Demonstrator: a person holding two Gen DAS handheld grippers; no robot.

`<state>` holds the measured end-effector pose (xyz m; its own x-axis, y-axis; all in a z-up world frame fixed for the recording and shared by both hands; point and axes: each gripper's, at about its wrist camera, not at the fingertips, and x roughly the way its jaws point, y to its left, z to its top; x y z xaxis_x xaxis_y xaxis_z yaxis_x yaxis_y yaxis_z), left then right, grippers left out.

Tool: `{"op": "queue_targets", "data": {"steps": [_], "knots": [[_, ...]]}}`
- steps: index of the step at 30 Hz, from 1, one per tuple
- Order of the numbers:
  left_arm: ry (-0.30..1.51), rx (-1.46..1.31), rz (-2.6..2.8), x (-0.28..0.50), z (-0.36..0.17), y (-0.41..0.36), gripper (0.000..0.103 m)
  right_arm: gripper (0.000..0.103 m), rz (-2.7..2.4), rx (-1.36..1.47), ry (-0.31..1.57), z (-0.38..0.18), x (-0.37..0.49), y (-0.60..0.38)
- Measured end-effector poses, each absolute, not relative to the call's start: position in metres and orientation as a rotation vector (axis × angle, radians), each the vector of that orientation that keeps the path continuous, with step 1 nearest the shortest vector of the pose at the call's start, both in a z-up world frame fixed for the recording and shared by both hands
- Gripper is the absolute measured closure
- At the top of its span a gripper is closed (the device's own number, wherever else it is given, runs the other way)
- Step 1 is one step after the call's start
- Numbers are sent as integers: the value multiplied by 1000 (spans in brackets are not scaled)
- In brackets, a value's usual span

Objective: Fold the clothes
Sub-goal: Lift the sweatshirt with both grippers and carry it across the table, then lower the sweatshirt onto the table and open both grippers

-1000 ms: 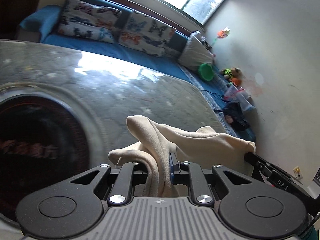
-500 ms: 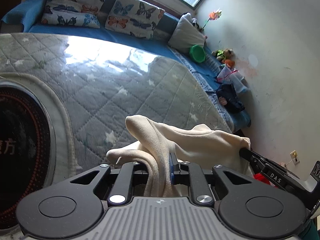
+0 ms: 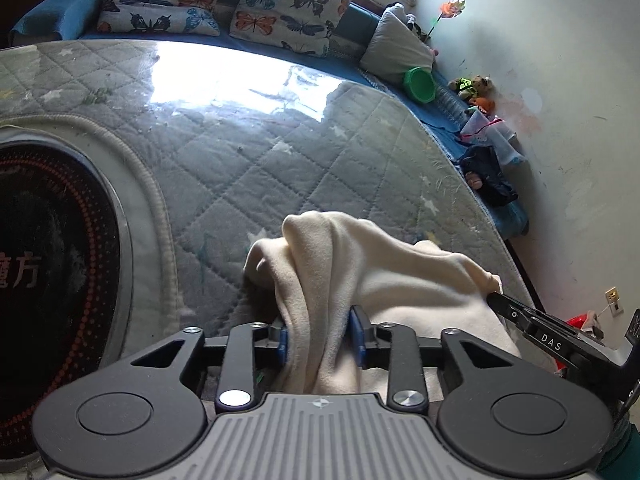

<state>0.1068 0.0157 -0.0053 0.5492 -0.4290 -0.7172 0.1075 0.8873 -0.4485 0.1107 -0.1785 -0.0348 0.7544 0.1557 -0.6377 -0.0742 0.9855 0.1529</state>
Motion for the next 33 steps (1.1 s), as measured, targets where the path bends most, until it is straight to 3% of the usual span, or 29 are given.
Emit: {"op": "queue_targets", "data": {"steps": [15,19,21,23,33], "knots": [[1017,-401,-448,85,-10,26,77,86,157,28,740,-32,88,-176],[1041,-395,-485,71,-10,34,74,84,173,-22,755,-29,70,-176],[1039,-378,-478,66,-7,38,62,81,171,-30,758,-26,63,-177],[1031,-355,-462,63,-1,43,57,78,168,-28,756,-22,57,-180],[890,-341,-453,69,31,40,62,62,190,18,696,1,60,-172]]}}
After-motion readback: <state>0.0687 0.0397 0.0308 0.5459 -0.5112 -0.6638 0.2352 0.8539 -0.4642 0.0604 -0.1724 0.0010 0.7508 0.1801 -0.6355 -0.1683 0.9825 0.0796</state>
